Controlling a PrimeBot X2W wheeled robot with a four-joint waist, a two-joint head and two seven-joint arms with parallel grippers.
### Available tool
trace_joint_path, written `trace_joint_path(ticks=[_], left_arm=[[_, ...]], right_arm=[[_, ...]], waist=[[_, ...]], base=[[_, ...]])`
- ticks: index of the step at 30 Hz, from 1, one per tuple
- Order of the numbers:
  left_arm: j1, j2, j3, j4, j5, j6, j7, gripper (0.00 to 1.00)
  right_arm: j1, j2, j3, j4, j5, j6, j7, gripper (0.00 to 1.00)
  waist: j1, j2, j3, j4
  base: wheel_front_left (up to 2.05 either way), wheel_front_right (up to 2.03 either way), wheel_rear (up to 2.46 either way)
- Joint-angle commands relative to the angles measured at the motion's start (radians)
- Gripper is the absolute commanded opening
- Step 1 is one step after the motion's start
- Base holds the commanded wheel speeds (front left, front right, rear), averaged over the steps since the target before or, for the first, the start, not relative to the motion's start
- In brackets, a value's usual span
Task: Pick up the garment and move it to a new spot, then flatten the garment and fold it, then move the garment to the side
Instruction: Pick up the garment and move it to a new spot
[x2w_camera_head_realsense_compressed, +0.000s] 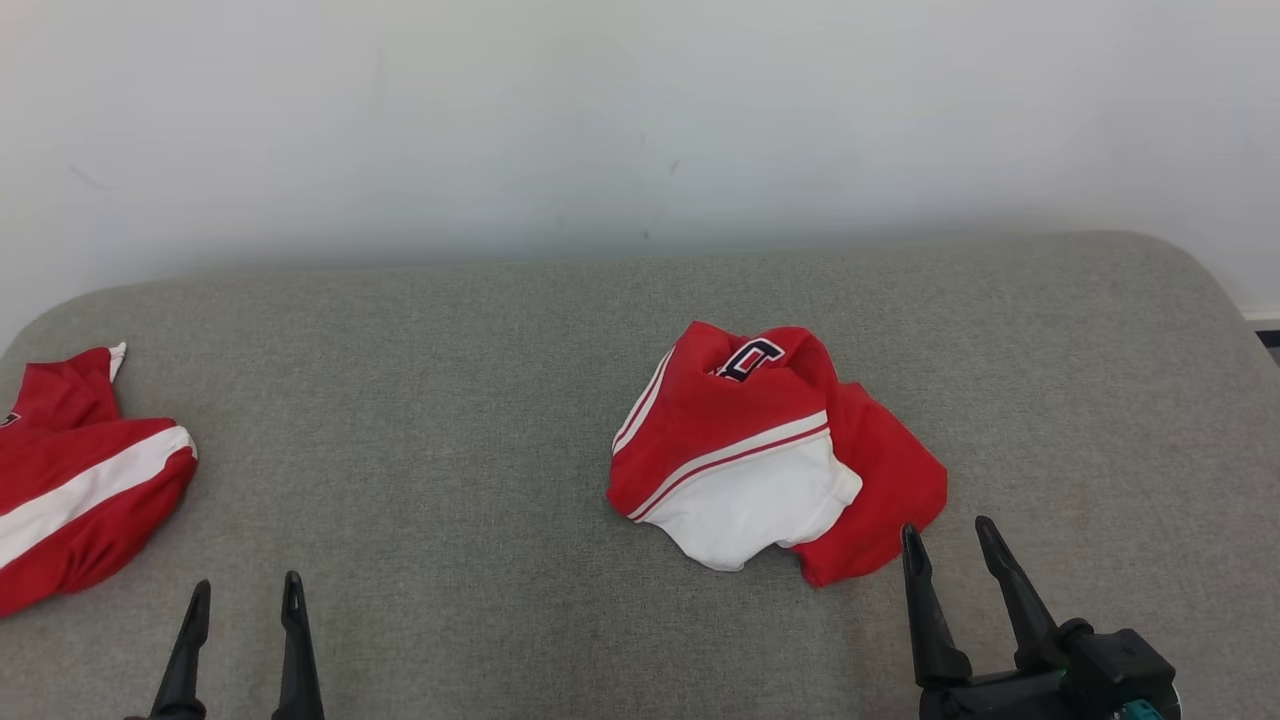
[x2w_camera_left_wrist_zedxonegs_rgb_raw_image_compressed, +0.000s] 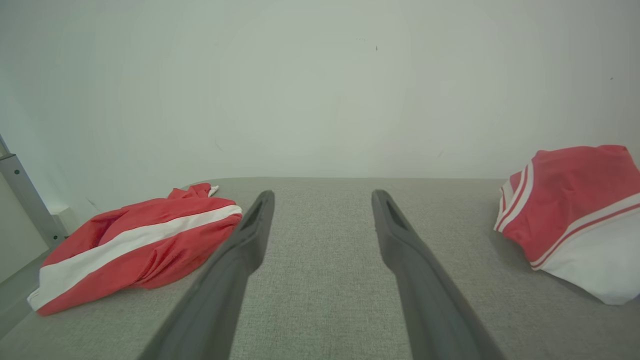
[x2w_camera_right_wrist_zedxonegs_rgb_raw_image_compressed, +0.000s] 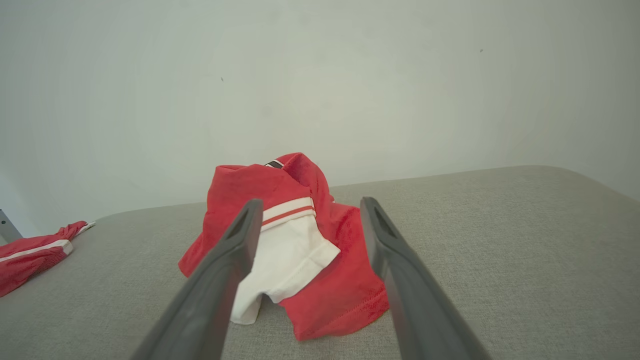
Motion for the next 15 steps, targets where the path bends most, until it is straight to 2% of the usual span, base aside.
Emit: trace_joint_path(ticks=[1, 9, 15], left_arm=[[0.018, -0.013, 0.006, -0.011, 0.014, -0.007, -0.003, 1.0], [0.062, -0.049, 0.056, -0.004, 0.067, -0.078, -0.003, 1.0], [0.094, -0.076, 0.079, 0.008, 0.073, -0.102, -0.003, 1.0]], right_arm=[[0.011, 0.0, -0.005, 0.001, -0.004, -0.002, -0.001, 1.0], [0.019, 0.0, -0.02, 0.015, -0.009, -0.002, -0.001, 1.0], [0.036, 0.0, -0.025, 0.031, -0.017, -0.002, -0.001, 1.0]], waist=[[0.0001, 0.0, -0.001, -0.001], [0.0001, 0.0, -0.008, -0.012], [0.0001, 0.0, -0.019, -0.012]], base=[[0.0, 0.0, 0.0], [0.0, 0.0, 0.0], [0.0, 0.0, 0.0]])
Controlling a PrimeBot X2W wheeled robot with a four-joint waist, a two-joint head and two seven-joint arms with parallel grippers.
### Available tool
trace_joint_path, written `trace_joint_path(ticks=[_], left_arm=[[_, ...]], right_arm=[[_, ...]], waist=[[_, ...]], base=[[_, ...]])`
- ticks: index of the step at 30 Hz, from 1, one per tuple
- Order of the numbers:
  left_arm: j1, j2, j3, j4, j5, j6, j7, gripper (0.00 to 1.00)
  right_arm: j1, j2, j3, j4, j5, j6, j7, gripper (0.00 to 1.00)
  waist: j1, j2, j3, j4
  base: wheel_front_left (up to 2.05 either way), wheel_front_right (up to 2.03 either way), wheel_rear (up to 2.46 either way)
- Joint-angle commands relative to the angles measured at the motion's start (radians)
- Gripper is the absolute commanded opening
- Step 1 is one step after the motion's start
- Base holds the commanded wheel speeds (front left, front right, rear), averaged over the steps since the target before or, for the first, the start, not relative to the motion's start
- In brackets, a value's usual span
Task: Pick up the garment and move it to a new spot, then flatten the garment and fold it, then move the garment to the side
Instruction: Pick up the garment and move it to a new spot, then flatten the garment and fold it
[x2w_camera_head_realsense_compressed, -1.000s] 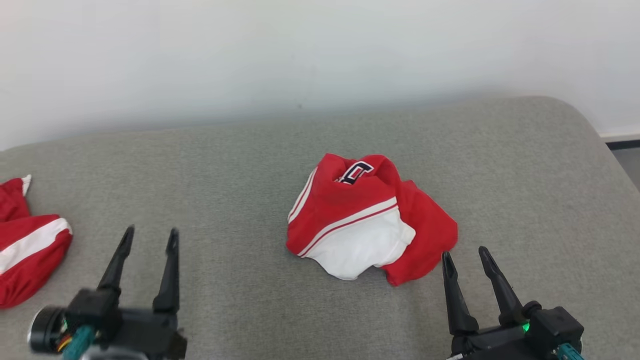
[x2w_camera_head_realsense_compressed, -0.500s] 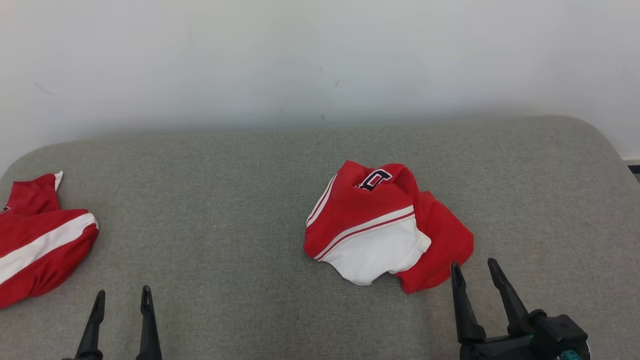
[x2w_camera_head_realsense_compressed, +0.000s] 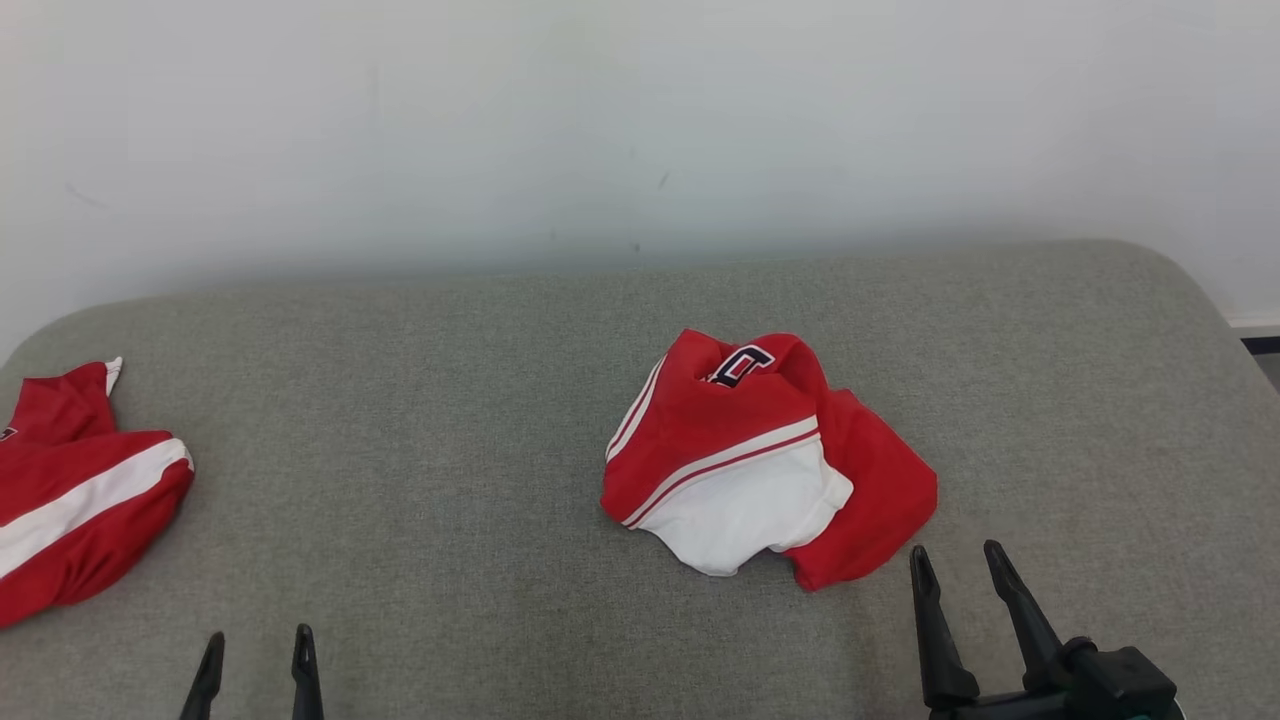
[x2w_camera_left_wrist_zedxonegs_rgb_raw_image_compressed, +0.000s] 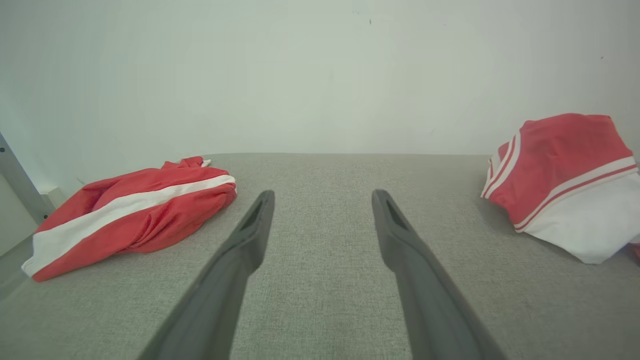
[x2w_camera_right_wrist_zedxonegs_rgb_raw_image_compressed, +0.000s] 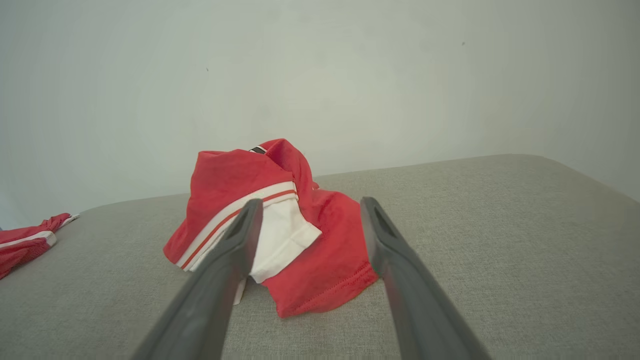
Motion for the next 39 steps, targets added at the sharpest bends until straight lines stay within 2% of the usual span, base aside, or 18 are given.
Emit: trace_joint_path(ticks=[1, 25, 39], left_arm=[[0.018, -0.005, 0.001, 0.007, 0.007, -0.003, -0.003, 1.0], [0.017, -0.021, -0.007, 0.051, 0.007, -0.016, -0.003, 1.0], [0.019, -0.021, -0.011, 0.055, -0.008, 0.001, -0.003, 1.0]], right_arm=[[0.014, 0.0, -0.002, 0.002, -0.008, -0.002, -0.001, 1.0], [0.015, 0.0, 0.007, 0.026, -0.014, -0.002, -0.001, 1.0], [0.016, 0.0, 0.014, 0.024, -0.019, -0.002, -0.001, 1.0]], waist=[[0.0001, 0.0, -0.001, 0.002], [0.0001, 0.0, 0.002, 0.02], [0.0001, 0.0, 0.002, 0.02]], base=[[0.0, 0.0, 0.0], [0.0, 0.0, 0.0], [0.0, 0.0, 0.0]])
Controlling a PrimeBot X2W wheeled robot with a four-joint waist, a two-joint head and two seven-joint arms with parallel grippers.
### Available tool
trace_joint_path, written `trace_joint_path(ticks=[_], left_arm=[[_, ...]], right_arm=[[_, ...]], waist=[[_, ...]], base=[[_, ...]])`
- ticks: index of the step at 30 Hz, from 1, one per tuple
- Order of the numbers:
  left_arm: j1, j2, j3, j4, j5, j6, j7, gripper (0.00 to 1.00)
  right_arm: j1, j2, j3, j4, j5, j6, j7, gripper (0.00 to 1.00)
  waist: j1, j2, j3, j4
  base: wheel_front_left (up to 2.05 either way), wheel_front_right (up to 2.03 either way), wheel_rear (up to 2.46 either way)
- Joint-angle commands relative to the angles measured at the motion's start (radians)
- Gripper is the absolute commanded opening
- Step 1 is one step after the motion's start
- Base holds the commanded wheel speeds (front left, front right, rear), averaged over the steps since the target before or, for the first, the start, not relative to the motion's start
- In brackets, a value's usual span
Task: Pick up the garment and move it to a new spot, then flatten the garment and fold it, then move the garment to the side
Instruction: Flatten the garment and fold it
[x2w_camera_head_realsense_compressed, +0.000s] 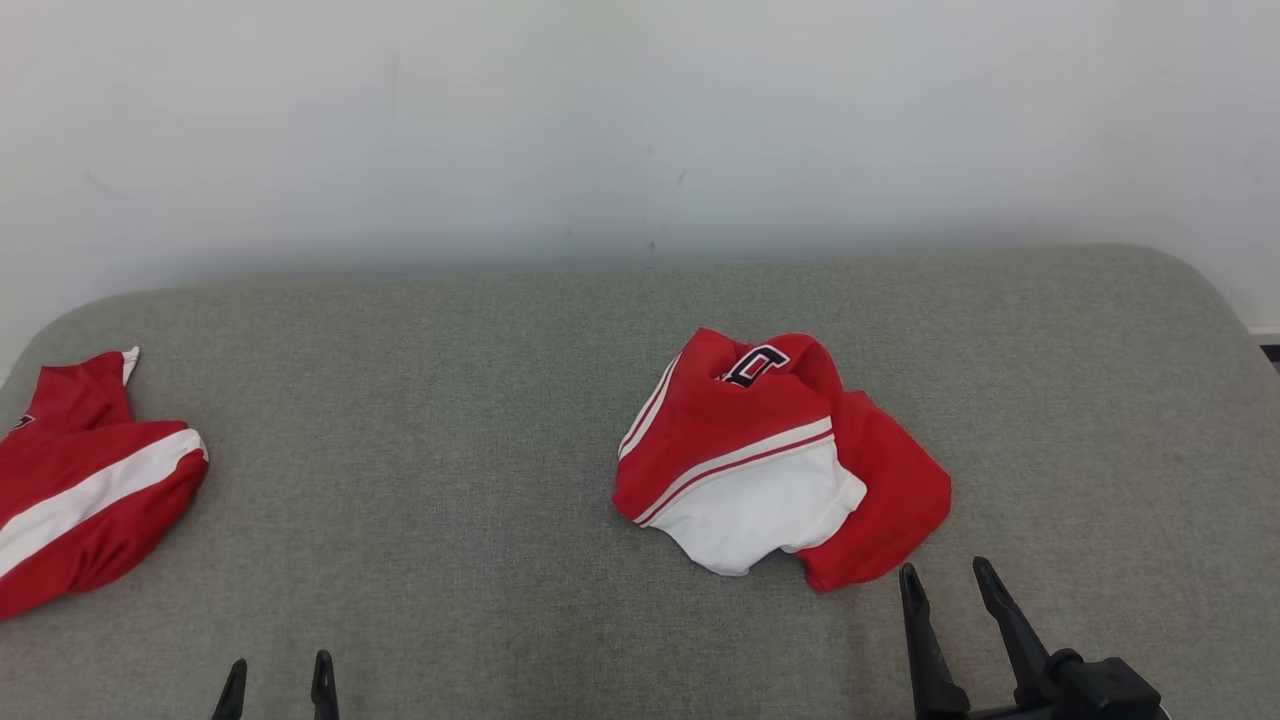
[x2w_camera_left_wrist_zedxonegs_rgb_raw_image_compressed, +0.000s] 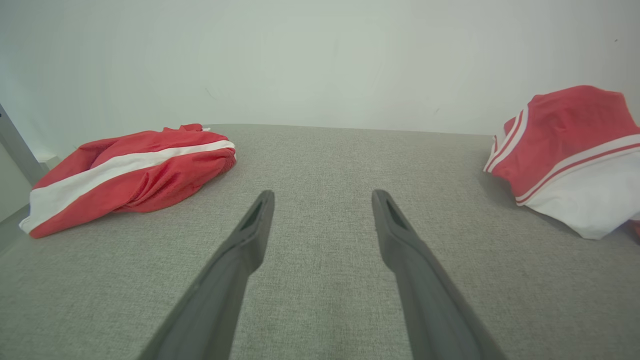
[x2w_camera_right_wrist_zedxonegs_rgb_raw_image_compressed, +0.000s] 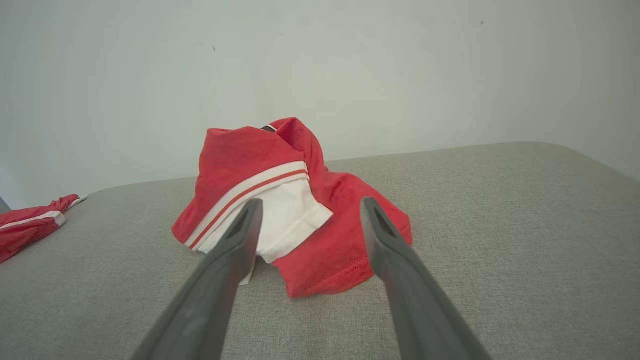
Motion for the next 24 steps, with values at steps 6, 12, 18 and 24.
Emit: trace_joint_path(ticks=[6, 12, 18, 24], left_arm=[[0.01, -0.002, -0.005, 0.0, -0.009, 0.009, -0.003, 1.0], [0.012, -0.002, -0.007, -0.002, -0.01, 0.014, -0.003, 1.0], [0.015, -0.002, -0.008, -0.005, -0.012, 0.017, -0.003, 1.0], [0.017, -0.002, -0.014, -0.004, -0.017, 0.023, -0.003, 1.0]], right_arm=[[0.006, 0.0, 0.001, 0.0, -0.011, -0.002, -0.001, 1.0], [0.003, 0.0, 0.004, 0.001, -0.009, -0.002, -0.001, 1.0], [0.002, 0.0, 0.005, 0.002, -0.012, -0.002, -0.001, 1.0], [0.0, 0.0, 0.004, 0.004, -0.013, -0.002, -0.001, 1.0]], waist=[[0.0, -0.0001, 0.0, 0.006], [0.0, -0.0001, 0.002, 0.008], [0.0, -0.0001, 0.001, 0.007], [0.0, -0.0001, -0.002, 0.007]], base=[[0.0, 0.0, 0.0], [0.0, 0.0, 0.0], [0.0, 0.0, 0.0], [0.0, 0.0, 0.0]])
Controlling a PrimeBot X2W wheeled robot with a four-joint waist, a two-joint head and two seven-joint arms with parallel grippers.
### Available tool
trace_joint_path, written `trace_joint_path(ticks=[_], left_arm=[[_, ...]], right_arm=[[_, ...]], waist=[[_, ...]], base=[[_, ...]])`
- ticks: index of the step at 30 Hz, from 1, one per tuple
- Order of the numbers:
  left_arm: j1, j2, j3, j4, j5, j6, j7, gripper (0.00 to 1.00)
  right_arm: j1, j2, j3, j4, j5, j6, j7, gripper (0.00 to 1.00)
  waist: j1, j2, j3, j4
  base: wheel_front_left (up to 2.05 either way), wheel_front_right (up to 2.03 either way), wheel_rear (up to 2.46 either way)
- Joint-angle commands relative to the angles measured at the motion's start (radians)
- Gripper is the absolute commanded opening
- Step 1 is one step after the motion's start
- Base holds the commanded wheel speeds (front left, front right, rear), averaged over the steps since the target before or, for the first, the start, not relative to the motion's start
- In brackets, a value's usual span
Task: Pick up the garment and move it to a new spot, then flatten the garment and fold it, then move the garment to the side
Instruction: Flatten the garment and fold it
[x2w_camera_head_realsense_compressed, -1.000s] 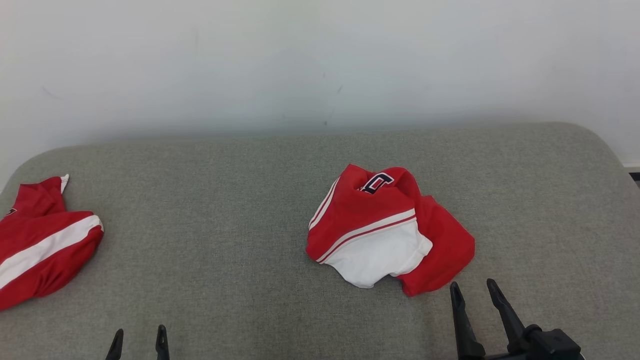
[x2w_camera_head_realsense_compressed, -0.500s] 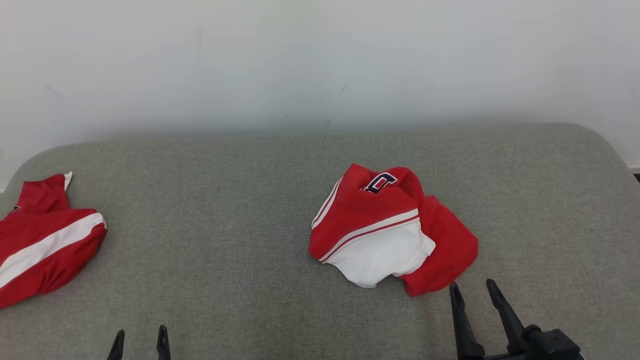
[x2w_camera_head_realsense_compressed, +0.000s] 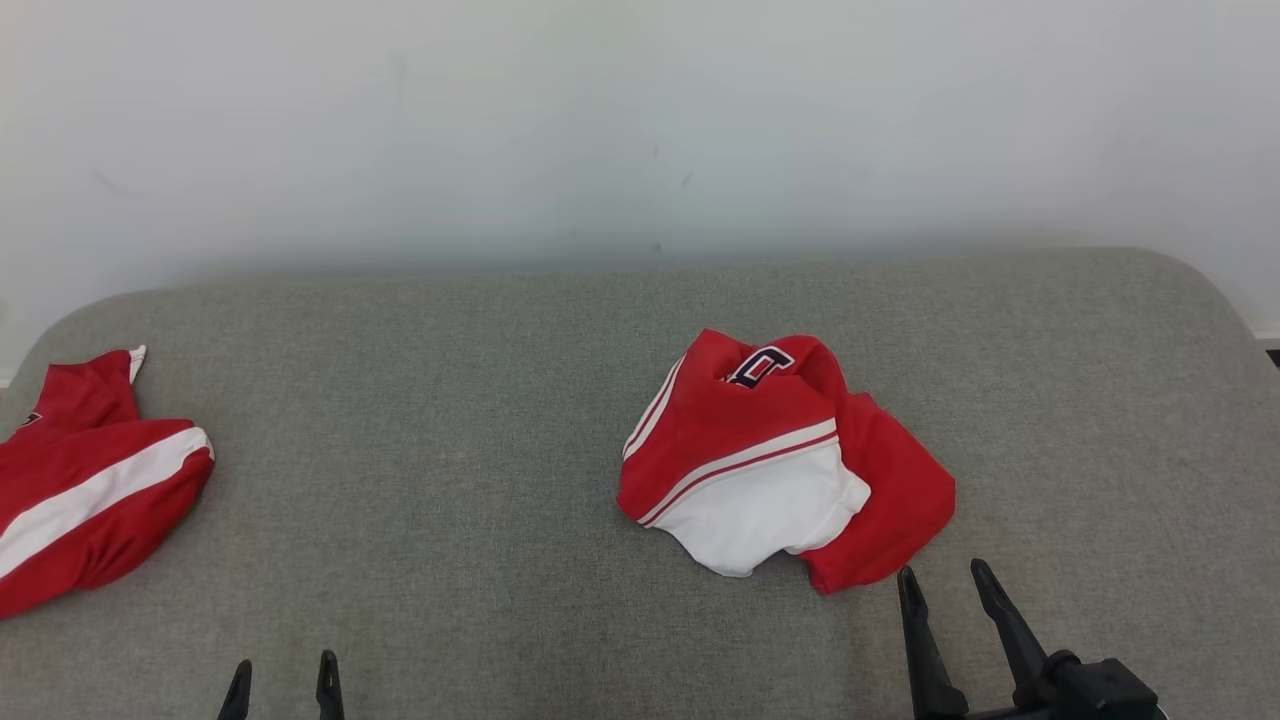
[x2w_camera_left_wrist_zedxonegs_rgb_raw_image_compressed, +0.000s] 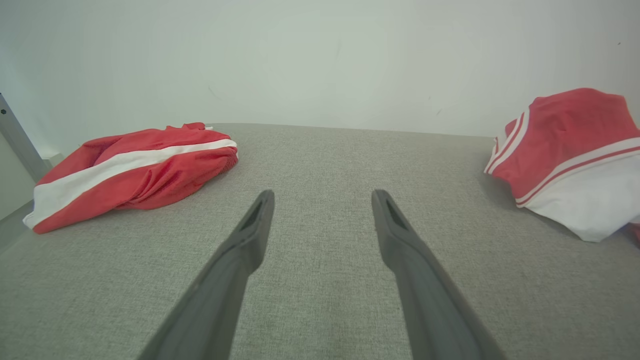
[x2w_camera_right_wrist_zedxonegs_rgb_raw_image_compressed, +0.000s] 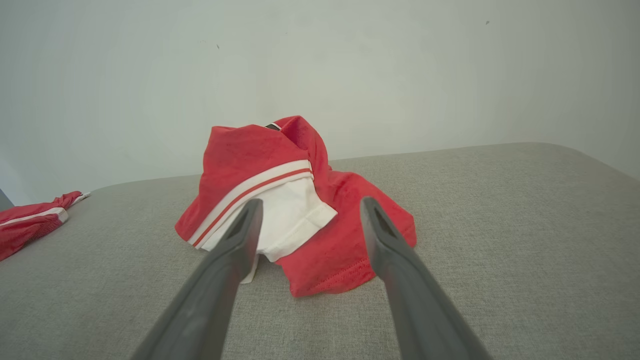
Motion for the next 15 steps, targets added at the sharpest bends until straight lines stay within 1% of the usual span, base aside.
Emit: trace_joint_path(ticks=[1, 7, 8, 10, 15], left_arm=[[0.015, -0.002, 0.001, -0.002, -0.006, 0.005, -0.003, 1.0], [0.015, -0.002, -0.002, 0.0, -0.014, 0.005, -0.003, 1.0], [0.011, -0.002, -0.007, 0.007, -0.034, 0.005, -0.003, 1.0], [0.004, -0.002, -0.014, 0.011, -0.038, 0.004, -0.003, 1.0], [-0.048, -0.002, -0.074, 0.047, -0.054, -0.01, -0.003, 1.0]], right_arm=[[-0.001, 0.0, 0.002, 0.001, -0.008, -0.002, -0.001, 1.0], [-0.002, 0.0, 0.002, 0.002, -0.008, -0.002, -0.001, 1.0], [-0.004, 0.0, 0.002, 0.002, -0.008, -0.002, -0.001, 1.0], [-0.005, 0.0, 0.002, 0.003, -0.007, -0.002, -0.001, 1.0], [-0.02, 0.0, 0.014, 0.005, -0.001, -0.002, -0.001, 1.0]], waist=[[0.0, 0.0, -0.001, 0.0], [0.0, 0.0, -0.004, 0.0], [0.0, 0.0, -0.004, 0.0], [0.0, 0.0, -0.003, -0.001], [0.0, 0.0, 0.006, -0.02]], base=[[0.0, 0.0, 0.0], [0.0, 0.0, 0.0], [0.0, 0.0, 0.0], [0.0, 0.0, 0.0], [0.0, 0.0, 0.0]])
